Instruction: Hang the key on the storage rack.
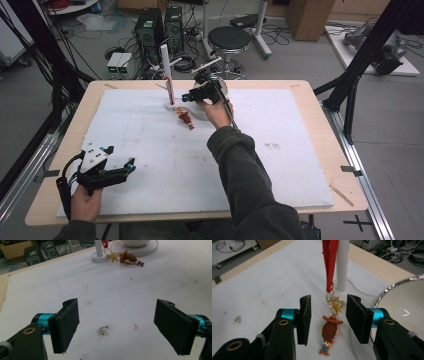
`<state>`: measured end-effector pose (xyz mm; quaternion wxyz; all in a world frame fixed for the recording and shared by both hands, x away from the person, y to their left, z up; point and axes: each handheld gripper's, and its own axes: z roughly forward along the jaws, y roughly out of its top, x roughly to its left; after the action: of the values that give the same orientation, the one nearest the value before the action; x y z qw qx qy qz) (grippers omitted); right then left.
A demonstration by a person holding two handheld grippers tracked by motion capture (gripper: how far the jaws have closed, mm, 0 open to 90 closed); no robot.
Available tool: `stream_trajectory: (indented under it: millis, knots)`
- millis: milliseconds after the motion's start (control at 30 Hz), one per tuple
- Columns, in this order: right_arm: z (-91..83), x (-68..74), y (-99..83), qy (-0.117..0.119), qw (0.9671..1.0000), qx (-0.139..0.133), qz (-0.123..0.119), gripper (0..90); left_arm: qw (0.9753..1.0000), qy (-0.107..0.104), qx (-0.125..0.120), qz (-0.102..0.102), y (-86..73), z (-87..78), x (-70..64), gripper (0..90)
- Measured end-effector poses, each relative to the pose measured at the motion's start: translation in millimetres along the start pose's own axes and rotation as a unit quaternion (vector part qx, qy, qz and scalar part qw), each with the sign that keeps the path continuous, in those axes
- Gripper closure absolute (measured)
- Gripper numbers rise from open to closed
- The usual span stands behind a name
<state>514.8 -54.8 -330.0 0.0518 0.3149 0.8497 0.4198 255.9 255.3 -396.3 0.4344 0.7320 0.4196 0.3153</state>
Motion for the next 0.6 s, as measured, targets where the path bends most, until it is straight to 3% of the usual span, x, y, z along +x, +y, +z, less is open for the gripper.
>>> stream_trajectory:
  millis: [67,167,333,600]
  knots:
    - [-5.7,-4.5,-4.2,0.012,0.9999,0.005,0.011,51.9,1.0,0.0,0.0,0.0,-0.1,-0.1,0.0,20.7]
    - [-16.2,-4.7,-11.8,-0.004,0.9998,-0.021,-0.002,52.3,1.0,0.002,-0.001,-0.001,-0.4,-0.3,0.0,20.7]
    - [-28.4,-11.6,-18.9,0.013,0.9995,-0.024,0.014,49.7,1.0,0.002,0.001,-0.002,-0.9,-1.1,0.5,20.7]
    - [-43.3,-7.7,-20.0,0.029,0.999,-0.035,0.004,43.8,1.0,0.004,0.004,0.001,-2.1,-2.8,0.5,20.7]
